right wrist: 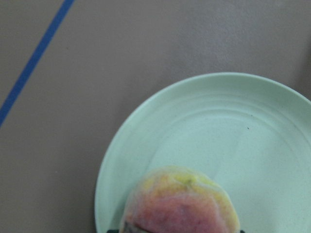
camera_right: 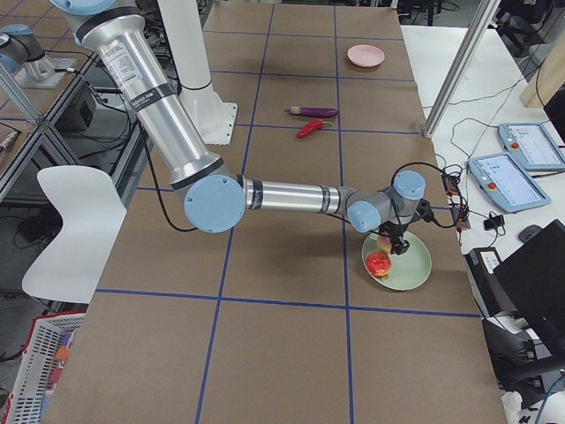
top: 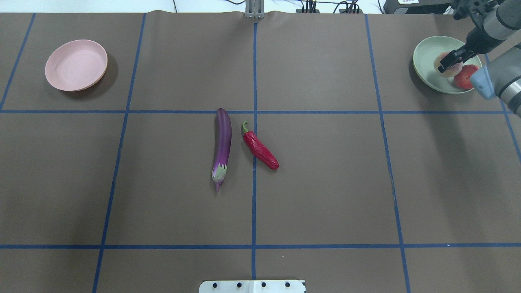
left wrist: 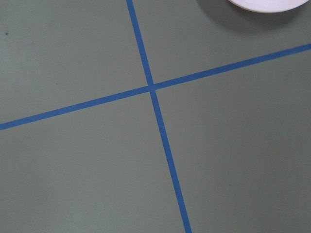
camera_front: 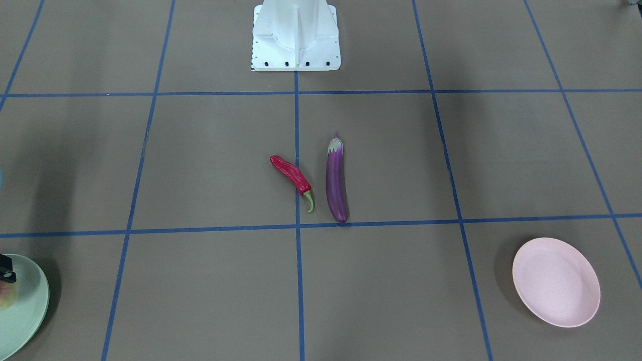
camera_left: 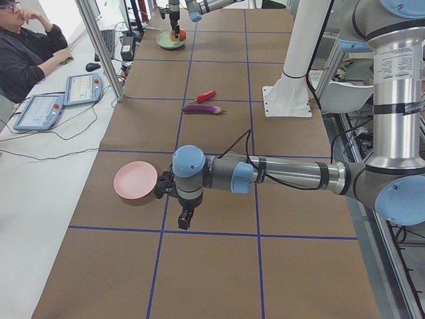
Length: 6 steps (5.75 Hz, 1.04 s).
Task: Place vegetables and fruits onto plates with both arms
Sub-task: 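Carry the peach with the right gripper to the pale green plate, then release the peach beside the pomegranate and withdraw the right gripper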
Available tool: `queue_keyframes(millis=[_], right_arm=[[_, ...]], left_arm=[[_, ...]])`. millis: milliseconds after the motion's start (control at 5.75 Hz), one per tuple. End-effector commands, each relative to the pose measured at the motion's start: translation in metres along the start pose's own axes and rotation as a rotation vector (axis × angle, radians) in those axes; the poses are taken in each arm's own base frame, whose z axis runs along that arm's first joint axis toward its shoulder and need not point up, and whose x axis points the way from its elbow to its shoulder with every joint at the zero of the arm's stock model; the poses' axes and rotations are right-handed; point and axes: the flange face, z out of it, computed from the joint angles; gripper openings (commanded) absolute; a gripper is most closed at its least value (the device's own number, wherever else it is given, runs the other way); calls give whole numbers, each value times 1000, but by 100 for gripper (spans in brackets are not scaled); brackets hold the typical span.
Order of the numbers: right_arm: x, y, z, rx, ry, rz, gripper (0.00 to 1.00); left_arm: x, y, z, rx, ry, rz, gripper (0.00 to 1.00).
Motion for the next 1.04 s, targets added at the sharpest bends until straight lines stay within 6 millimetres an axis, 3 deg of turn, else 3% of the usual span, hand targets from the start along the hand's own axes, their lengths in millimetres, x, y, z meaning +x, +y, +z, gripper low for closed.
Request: queue_keyframes(millis=[0,348,522,696,870], right_arm=[[15,-1,-17,29,10,120,100],[7,-16,-74,52,1,246,100],[17,0,-116,36,6,308,100],[34,61,-149,69,-6,323,100],[48,133,-165,86,-3,309,100]], left_arm=[[1,0,-1,2,0,2,100],[1,-2,-2,8,-1,8,100],[6,-4,-7,32,-5,31,100],[18,-24,-6,37,-3,58,100],[42,-57,-15,61,2,116,100]])
